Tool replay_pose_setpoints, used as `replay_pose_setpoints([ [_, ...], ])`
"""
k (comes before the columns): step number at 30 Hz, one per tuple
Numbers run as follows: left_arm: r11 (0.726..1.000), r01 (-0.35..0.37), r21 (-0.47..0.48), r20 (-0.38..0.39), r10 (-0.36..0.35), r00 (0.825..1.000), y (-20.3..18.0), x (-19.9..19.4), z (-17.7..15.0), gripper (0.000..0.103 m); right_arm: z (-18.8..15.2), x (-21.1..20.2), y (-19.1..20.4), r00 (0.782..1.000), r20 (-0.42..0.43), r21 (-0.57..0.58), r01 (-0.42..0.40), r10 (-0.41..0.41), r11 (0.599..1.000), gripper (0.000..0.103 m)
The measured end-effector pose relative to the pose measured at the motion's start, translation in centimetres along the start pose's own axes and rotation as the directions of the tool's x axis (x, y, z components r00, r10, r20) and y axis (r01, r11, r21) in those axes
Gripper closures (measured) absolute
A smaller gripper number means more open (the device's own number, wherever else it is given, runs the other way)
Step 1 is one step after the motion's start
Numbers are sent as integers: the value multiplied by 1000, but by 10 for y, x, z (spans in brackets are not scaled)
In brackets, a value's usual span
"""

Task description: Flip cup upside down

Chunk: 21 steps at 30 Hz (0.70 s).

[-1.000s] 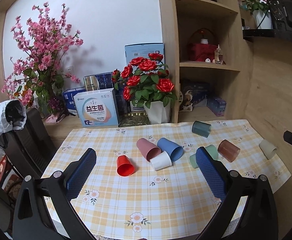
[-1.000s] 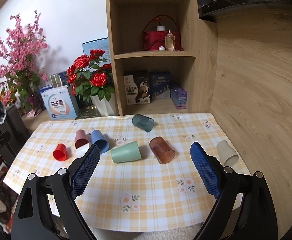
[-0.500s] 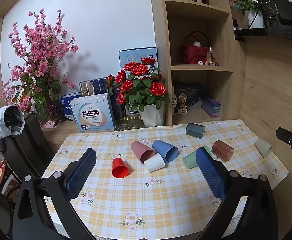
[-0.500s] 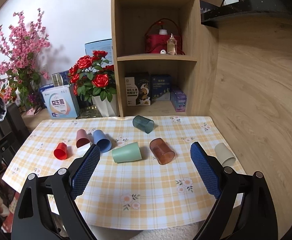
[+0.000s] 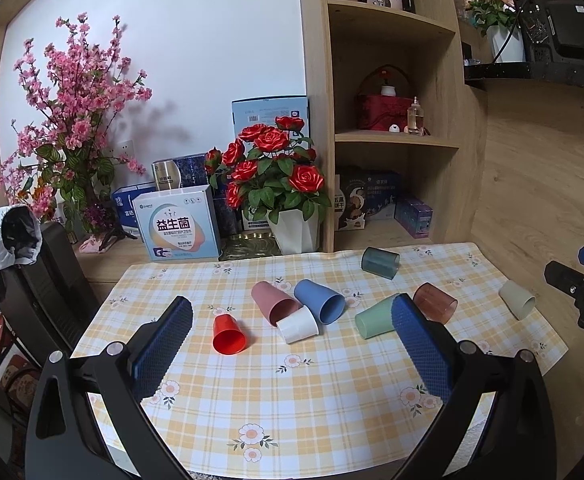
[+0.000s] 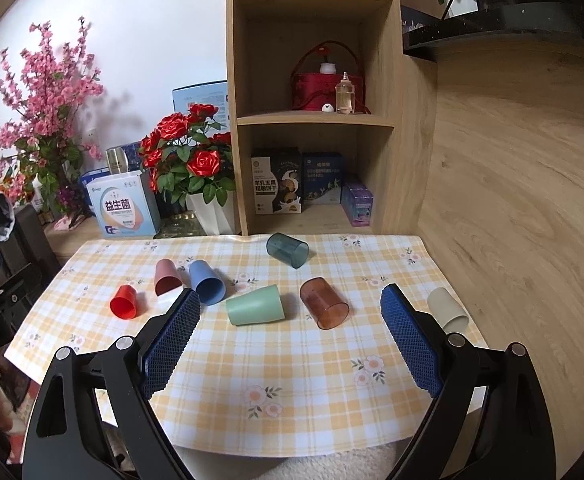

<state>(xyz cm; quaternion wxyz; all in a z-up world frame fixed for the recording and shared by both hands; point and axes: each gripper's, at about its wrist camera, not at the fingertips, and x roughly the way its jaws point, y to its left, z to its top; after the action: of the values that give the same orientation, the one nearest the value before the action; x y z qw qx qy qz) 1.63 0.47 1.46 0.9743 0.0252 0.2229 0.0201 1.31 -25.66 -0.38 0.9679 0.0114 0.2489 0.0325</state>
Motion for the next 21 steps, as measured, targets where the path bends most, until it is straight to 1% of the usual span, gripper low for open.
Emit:
replay_pose_setpoints([
  [11,1000,18,-10,-6,-18,1000,2,2,-1,6,1,2,-4,1000,-5,6,8,-8,1000,14],
  [21,1000,5,-10,2,-5,1000,1,0,1,6,3,2,-4,1000,-3,5,12,-12,1000,14],
])
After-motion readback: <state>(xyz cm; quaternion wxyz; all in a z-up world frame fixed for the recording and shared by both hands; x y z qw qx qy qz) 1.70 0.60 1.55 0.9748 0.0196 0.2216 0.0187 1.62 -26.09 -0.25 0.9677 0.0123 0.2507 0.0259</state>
